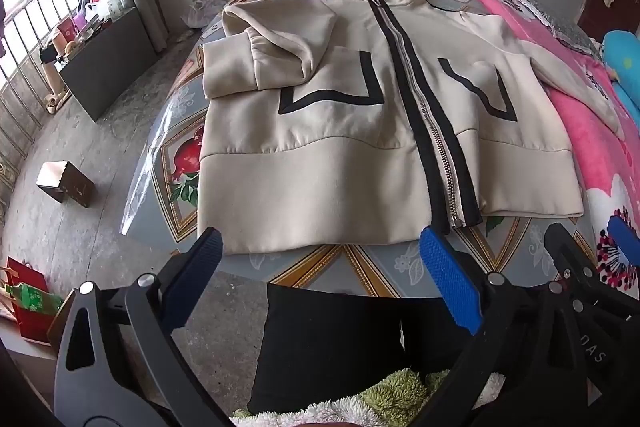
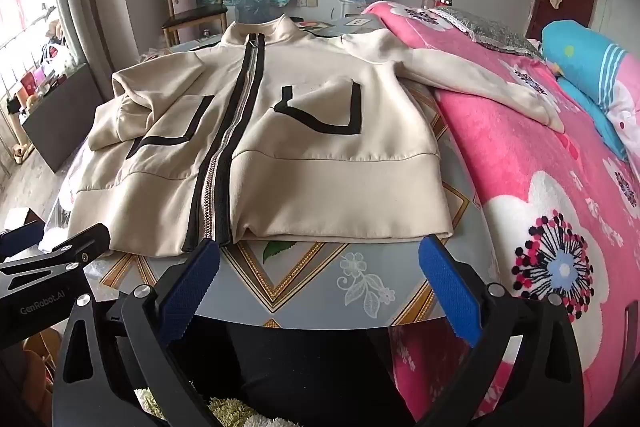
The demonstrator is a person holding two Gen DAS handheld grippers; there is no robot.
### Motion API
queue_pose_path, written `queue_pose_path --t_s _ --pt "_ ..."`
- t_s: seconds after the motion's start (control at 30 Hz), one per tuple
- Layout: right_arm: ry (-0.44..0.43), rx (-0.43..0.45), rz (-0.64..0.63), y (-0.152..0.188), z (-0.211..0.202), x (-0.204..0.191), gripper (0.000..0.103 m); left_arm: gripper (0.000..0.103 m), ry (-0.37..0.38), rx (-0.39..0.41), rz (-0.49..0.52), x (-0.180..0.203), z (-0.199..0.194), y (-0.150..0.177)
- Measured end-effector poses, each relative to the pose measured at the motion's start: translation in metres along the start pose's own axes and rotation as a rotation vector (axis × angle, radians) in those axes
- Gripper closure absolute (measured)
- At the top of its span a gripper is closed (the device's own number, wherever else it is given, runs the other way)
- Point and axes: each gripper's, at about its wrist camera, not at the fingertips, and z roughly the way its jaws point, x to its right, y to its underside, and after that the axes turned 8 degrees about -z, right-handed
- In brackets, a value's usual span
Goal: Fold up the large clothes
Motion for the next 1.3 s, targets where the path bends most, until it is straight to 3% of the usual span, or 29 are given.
queue_pose_path --t_s 1.3 --pt "-0.003 -0.001 -0.015 -0.0018 -0.0003 -0.0037 0.006 0.008 0.011 -0.007 -0.011 -0.0053 0.0030 -0.0018"
